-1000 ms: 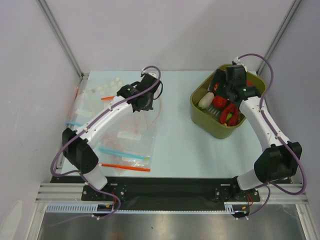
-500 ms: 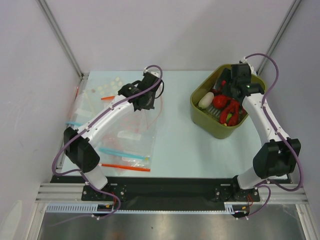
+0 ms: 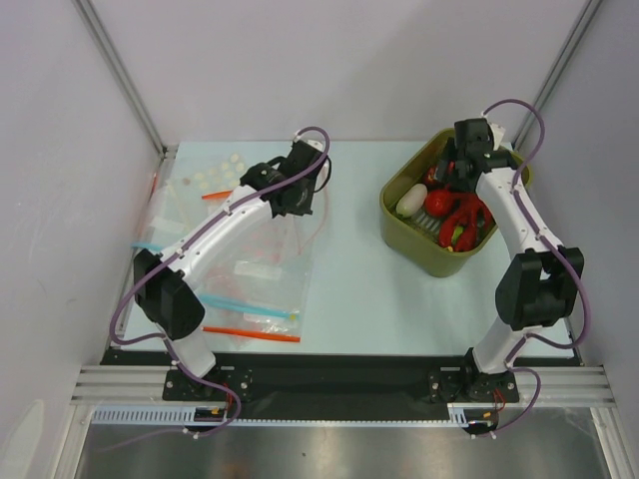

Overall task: Place the food in the zip-top bag and seal the zipper
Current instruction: Pick up the fake lobster from the bin.

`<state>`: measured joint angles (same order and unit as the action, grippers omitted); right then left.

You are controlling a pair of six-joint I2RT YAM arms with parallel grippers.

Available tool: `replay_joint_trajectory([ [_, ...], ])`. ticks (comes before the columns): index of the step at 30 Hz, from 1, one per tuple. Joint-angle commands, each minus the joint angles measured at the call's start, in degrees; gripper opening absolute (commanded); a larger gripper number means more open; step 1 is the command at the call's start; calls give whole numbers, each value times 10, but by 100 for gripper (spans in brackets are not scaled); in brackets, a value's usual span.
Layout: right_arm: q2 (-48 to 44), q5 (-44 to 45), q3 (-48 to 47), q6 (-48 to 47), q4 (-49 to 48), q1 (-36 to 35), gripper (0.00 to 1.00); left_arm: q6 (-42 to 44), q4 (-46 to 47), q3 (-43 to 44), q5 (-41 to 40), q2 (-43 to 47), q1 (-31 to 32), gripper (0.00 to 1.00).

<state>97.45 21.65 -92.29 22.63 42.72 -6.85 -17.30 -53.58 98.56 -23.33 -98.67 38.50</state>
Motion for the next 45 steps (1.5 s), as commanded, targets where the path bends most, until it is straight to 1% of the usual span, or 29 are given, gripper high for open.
replay_joint_trajectory([
  [1,12,37,-28,-28,6,24,100,16,16,32,12,-4,3,0],
  [6,35,48,-42,-43,10,27,100,19,19,35,16,-7,3,0],
  [8,43,33,-46,-41,11,27,100,20,19,37,16,-8,3,0],
  [13,45,13,-47,-43,11,27,100,17,24,27,20,-3,3,0],
  [21,53,17,-61,-57,11,20,100,17,36,12,28,4,3,0],
  [24,69,47,-80,-60,21,7,100,19,39,9,30,5,3,0],
  [28,132,84,-147,-48,68,-6,100,24,42,11,32,8,3,0],
  [31,158,106,-168,-41,96,-6,100,28,44,11,31,10,3,0],
  [37,166,141,-163,-37,124,-2,100,35,45,9,33,14,3,0],
  [41,167,146,-154,-26,153,3,99,38,51,2,34,18,3,0],
  [43,158,141,-141,-22,152,1,97,39,52,-1,34,20,3,0],
  [45,141,136,-127,-15,145,0,91,43,53,-2,36,22,3,0],
])
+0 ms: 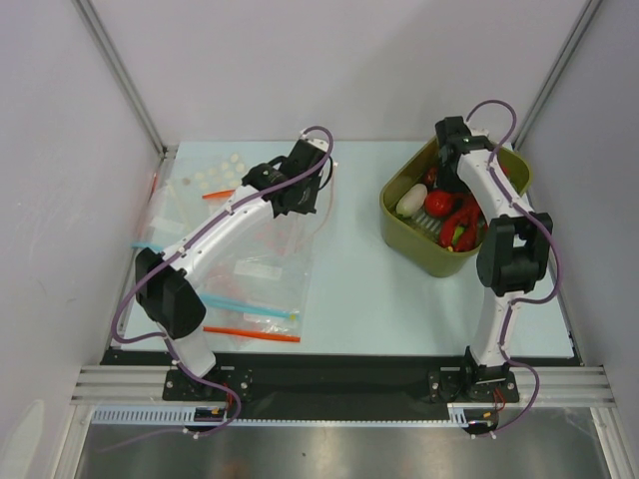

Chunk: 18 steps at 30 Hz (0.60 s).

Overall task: Place the food in the zip-top bag and seal the zipper
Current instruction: Pick up the fake lobster from the bin.

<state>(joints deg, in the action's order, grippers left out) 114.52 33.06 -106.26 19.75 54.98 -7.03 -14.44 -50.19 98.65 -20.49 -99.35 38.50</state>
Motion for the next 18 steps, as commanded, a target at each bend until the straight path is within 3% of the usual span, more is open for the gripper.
replay_joint_trajectory([
  [1,-37,18,17,13,21,2,86,14,19,-3,9,29,3,0],
  [4,-67,12,32,16,15,1,63,18,22,-8,10,37,3,0],
  [5,-75,11,35,18,13,1,51,19,22,-10,10,38,3,0],
  [13,-171,-12,90,24,-18,3,6,20,26,-21,15,52,3,0],
  [18,-200,-35,91,21,-23,8,0,21,27,-16,21,56,3,0],
])
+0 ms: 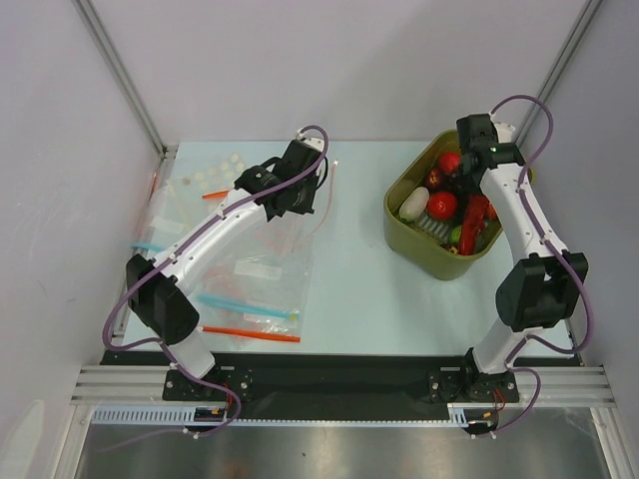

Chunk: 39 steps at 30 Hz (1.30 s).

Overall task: Place the food in the zip-top bag and seal the zipper
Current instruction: Pick up the fake lobster from the bin.

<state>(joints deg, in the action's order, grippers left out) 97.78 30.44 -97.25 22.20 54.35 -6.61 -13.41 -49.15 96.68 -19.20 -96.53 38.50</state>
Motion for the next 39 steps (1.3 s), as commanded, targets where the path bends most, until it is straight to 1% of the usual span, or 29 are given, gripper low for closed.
replay_joint_trajectory([
  [1,-36,-10,1,-4,-20,4,0,12,17,3,12,28,3,0],
  [5,-58,-47,4,-5,-35,15,0,12,14,11,16,26,3,0],
  [6,-71,-82,14,-12,-47,17,0,12,12,13,16,25,3,0],
  [10,-89,-160,20,-14,-99,17,0,16,8,22,11,22,3,0],
  [12,-91,-201,17,-11,-108,17,0,17,4,28,10,20,3,0],
  [15,-93,-216,21,-9,-120,19,0,16,0,33,10,19,3,0],
  [19,-105,-268,68,4,-158,62,0,15,-3,33,7,20,3,0],
  [20,-109,-274,88,4,-165,63,0,15,-6,32,7,20,3,0],
  [21,-110,-279,96,4,-171,80,1,16,-8,32,7,20,3,0],
  [22,-109,-281,109,1,-180,89,5,16,-8,31,7,22,3,0],
  [25,-102,-283,121,4,-182,102,9,17,-10,31,5,23,3,0],
  [30,-108,-264,143,6,-184,114,11,19,-18,39,0,22,3,0],
  [33,-112,-251,147,2,-178,115,19,18,-19,40,0,21,3,0],
  [34,-111,-246,146,3,-172,115,26,17,-19,40,-1,21,3,0],
  [35,-110,-236,146,2,-166,115,29,17,-20,40,-2,20,3,0],
  [37,-109,-231,146,0,-153,116,33,15,-21,42,0,19,3,0],
  [39,-107,-215,147,1,-137,116,34,15,-20,42,1,20,3,0],
])
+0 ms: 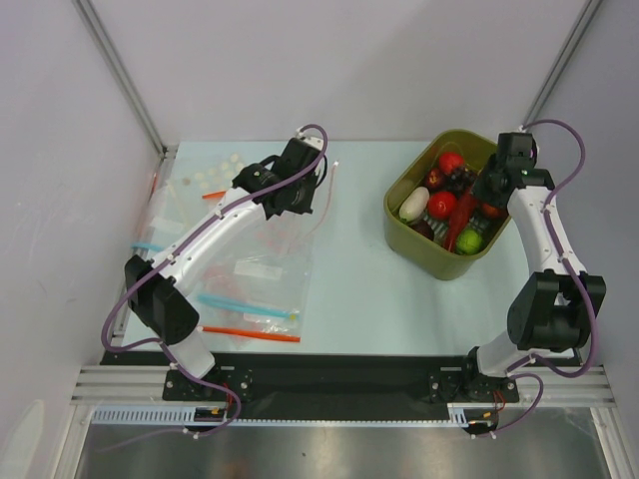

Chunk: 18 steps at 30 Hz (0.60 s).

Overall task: Place the food in the zip-top bag and seal the zipper
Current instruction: Pick up the fake lobster from the bin.

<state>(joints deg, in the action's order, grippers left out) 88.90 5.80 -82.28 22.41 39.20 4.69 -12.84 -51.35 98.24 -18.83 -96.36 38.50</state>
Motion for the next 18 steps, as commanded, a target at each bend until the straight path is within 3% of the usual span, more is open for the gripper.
replay_joint_trajectory([
  [1,-20,33,-2,-4,16,3,38,9,2,26,-3,18,3,1],
  [8,-26,44,13,-21,14,3,71,7,3,27,-2,17,5,0],
  [18,-9,30,17,-19,15,-3,83,5,0,30,-3,16,9,0],
])
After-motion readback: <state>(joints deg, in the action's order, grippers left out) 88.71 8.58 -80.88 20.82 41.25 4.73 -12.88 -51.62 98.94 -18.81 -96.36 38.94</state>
